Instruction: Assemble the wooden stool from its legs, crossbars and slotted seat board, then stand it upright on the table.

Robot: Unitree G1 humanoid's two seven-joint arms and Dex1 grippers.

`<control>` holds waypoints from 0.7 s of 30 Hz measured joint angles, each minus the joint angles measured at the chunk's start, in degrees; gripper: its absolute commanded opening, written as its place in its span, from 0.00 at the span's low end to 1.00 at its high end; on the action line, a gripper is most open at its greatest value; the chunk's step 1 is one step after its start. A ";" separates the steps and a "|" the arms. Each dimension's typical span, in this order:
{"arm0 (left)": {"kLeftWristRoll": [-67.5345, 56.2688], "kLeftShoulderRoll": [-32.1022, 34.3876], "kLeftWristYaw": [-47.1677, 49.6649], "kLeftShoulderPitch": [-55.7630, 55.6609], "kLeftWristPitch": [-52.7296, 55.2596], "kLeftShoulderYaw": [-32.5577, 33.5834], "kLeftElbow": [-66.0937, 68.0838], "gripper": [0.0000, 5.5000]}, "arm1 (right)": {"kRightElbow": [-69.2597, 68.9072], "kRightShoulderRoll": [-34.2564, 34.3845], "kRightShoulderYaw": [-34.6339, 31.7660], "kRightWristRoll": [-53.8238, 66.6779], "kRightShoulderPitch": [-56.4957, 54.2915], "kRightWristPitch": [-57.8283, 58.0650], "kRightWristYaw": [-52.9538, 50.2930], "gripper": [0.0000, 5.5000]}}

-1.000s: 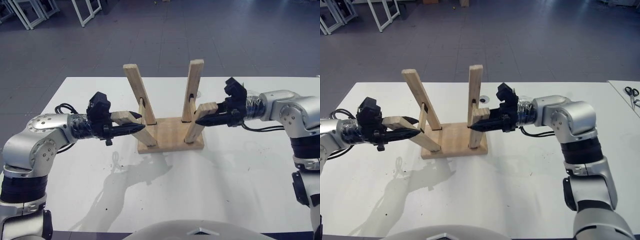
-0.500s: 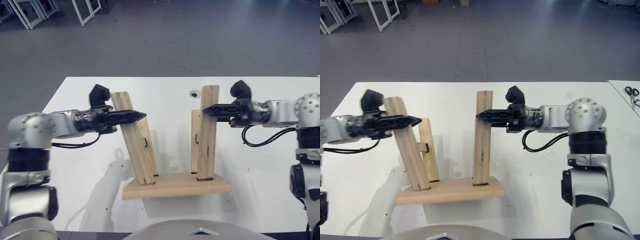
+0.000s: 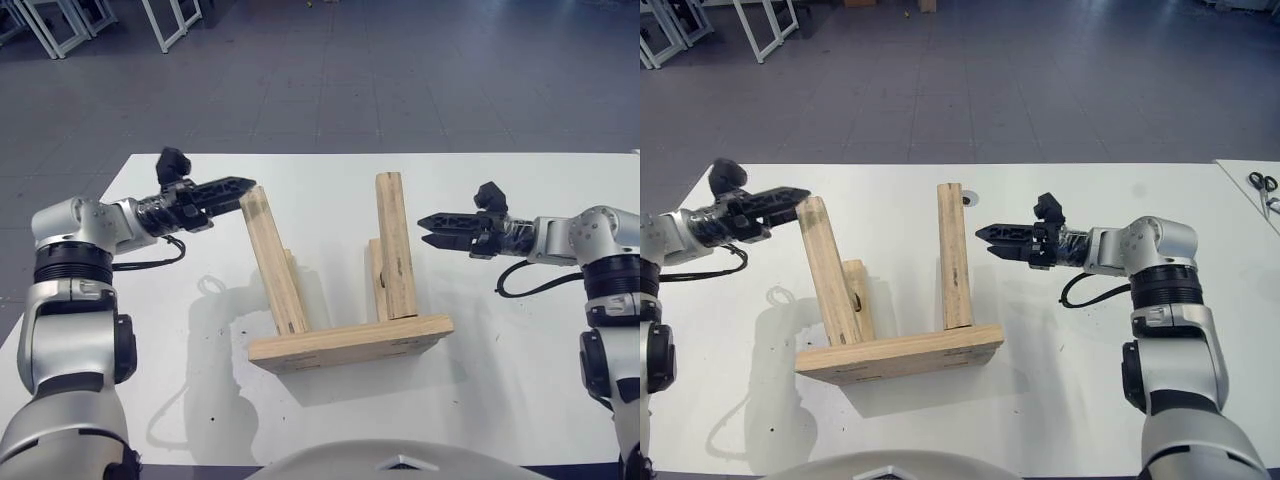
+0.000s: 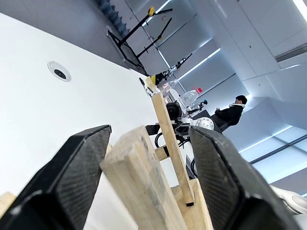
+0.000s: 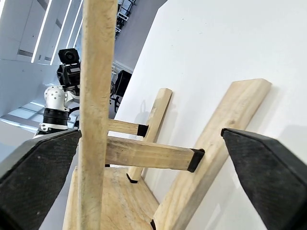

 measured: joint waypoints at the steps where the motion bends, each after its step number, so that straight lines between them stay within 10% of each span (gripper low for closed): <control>1: 0.85 0.70 -0.42 0.03 -1.15 0.39 0.15 0.54 | -0.30 -0.26 -0.30 -0.46 0.74 -0.61 0.38 1.00; 7: 10.09 4.56 5.46 12.10 -17.40 3.79 -0.20 0.54 | -15.81 -6.50 -1.68 -2.24 10.04 -5.42 3.89 1.00; 21: 22.36 14.20 1.88 75.73 -30.49 14.21 -76.96 0.54 | -50.59 -26.22 3.85 -24.72 41.38 -50.22 19.52 1.00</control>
